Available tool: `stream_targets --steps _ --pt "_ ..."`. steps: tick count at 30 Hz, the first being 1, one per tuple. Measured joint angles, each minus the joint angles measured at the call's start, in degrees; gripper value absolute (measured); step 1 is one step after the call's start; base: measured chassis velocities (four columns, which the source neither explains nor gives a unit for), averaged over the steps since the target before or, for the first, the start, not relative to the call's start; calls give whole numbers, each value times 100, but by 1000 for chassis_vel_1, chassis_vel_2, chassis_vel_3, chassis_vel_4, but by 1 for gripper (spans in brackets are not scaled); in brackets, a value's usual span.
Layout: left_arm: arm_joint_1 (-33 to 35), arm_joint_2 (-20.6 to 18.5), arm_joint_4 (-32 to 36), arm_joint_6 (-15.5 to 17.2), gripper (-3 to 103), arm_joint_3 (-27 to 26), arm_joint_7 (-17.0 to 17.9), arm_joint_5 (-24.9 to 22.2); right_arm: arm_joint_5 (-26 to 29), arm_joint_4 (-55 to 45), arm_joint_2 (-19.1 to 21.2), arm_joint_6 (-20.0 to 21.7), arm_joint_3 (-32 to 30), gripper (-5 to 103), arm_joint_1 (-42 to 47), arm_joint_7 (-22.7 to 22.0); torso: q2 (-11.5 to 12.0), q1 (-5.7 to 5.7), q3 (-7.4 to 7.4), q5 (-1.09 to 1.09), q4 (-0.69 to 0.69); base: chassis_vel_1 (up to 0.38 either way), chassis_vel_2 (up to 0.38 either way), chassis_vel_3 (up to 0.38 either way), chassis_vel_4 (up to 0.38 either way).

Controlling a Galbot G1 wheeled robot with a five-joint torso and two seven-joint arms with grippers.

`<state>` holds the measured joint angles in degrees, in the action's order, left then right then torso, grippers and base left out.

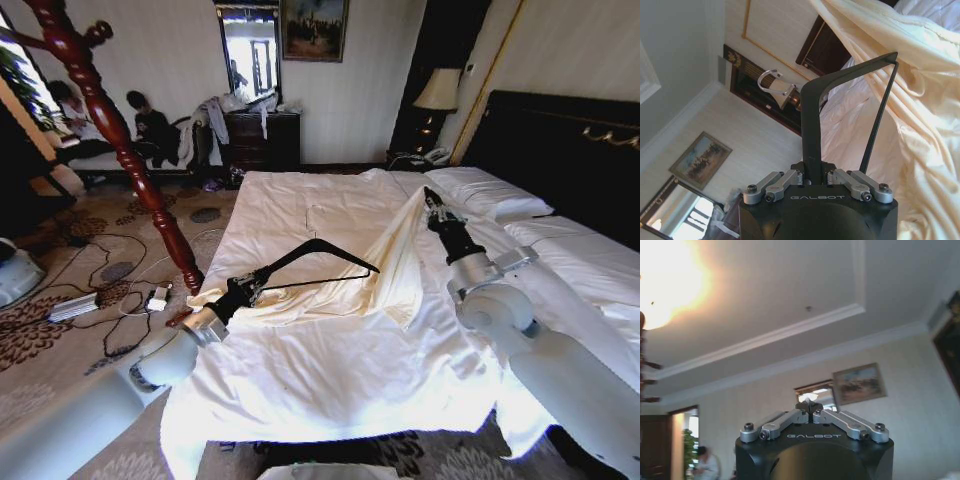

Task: Pick up the clothes from the bed and hang them on the clothes hanger.

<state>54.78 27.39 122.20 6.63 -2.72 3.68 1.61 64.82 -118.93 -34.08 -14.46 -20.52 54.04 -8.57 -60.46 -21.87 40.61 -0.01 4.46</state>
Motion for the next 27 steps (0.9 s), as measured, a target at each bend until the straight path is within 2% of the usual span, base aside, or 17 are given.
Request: stream_targets --steps 5,6,13,18,20,22,24,25,27 --pt "-415 -229 12 7 15 158 -44 -85 -1 -161 97 -46 110 0 -31 232 0 0 0 0 -2 0 0 0 0" --pt "-664 -275 16 21 15 281 -53 -146 -39 -218 147 -65 147 0 -15 315 0 0 0 0 2 0 0 0 0" --pt "-1365 -272 45 124 15 585 -77 -348 -318 -465 178 -79 357 0 45 579 0 0 0 1 0 0 0 0 0" --pt "-1660 -82 82 315 15 968 -75 -600 -611 -570 78 -87 562 0 -7 756 0 0 0 2 -1 0 0 0 0" --pt "-1867 156 70 434 15 1403 -61 -703 -687 -576 43 -111 608 0 -46 822 0 0 0 0 -2 0 0 0 0" --pt "-1919 211 59 453 15 1500 -58 -710 -697 -577 36 -117 612 0 -54 834 0 -1 0 0 -1 0 0 0 0" --pt "-2223 505 -33 523 15 2042 -48 -724 -711 -563 29 -139 611 0 -95 862 0 -1 0 0 1 0 0 0 0" --pt "-2223 505 -33 523 15 2042 -48 -724 -711 -563 29 -139 611 0 -95 862 0 -1 0 0 1 0 0 0 0" --pt "-2499 679 -154 533 15 2397 -32 -724 -711 -502 49 -154 574 0 -116 870 0 -1 0 2 1 0 0 0 0"
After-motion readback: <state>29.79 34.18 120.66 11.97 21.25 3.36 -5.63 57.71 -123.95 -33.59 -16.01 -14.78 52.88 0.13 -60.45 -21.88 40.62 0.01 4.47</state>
